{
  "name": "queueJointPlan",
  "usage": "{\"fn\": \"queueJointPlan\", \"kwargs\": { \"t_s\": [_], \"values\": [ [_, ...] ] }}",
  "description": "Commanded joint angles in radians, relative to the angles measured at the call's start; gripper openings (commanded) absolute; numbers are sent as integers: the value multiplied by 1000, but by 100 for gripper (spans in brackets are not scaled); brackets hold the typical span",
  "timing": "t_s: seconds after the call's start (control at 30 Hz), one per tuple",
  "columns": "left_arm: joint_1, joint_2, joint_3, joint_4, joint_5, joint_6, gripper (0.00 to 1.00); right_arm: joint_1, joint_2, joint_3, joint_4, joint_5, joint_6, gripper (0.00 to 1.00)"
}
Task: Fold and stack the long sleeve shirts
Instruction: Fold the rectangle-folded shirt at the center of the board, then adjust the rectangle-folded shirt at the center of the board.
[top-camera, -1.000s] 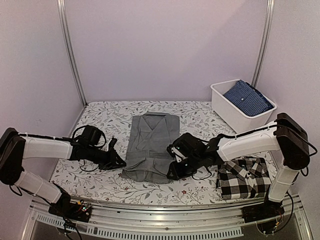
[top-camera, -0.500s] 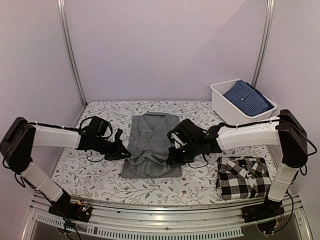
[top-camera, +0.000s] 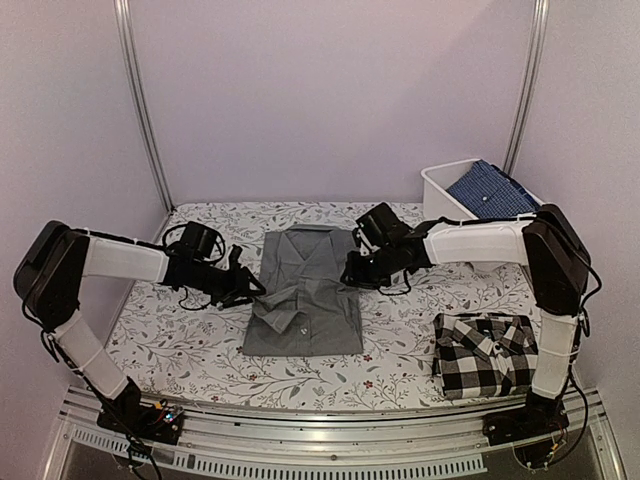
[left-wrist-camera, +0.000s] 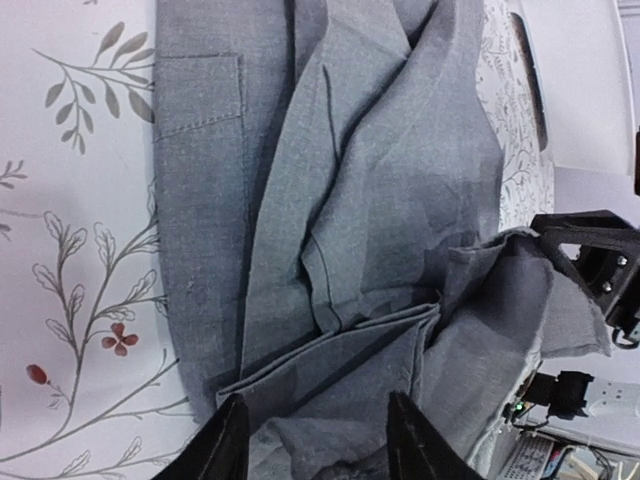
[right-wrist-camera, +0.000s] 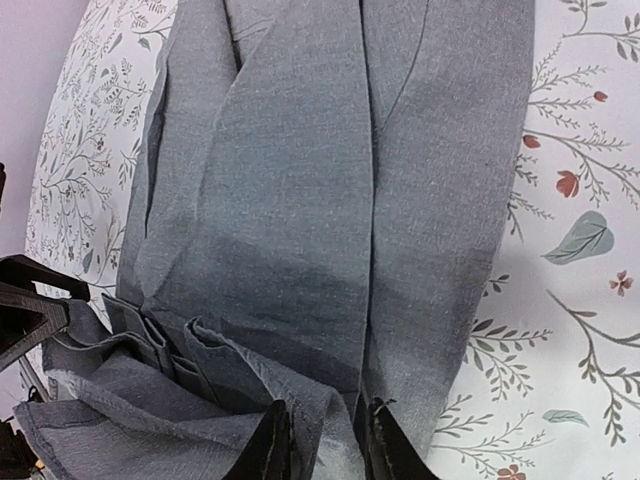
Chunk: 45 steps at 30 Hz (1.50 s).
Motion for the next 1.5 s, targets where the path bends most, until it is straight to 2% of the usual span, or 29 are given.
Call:
{"fn": "queueJointPlan", "kwargs": {
  "t_s": [0.0, 0.1, 0.2, 0.33, 0.53, 0.83, 1.17, 1.47],
  "values": [
    [32, -44, 15, 24, -7, 12, 51, -24, -24, 41, -27, 57, -35, 30],
    [59, -99, 2, 11, -29, 27, 56, -24, -78, 39, -59, 99, -61, 45],
    [95, -171, -25, -1, -46, 40, 58, -23, -137, -2, -60, 99, -79, 49],
    [101, -254, -49, -47, -84, 61, 56, 9, -216, -88, -5, 69, -90, 49],
    [91, -285, -120, -38, -46, 54, 37, 51, -167, -91, 35, 14, -126, 48],
    [72, -147, -91, 18, -67, 61, 37, 27, 30, 38, 0, 45, -144, 46],
    [55, 58, 19, 69, -28, 67, 37, 2, 112, 109, -4, 40, -148, 48],
    [31, 129, 52, 127, -4, 49, 28, 2, 154, 118, -6, 18, -150, 44]
  ]
}}
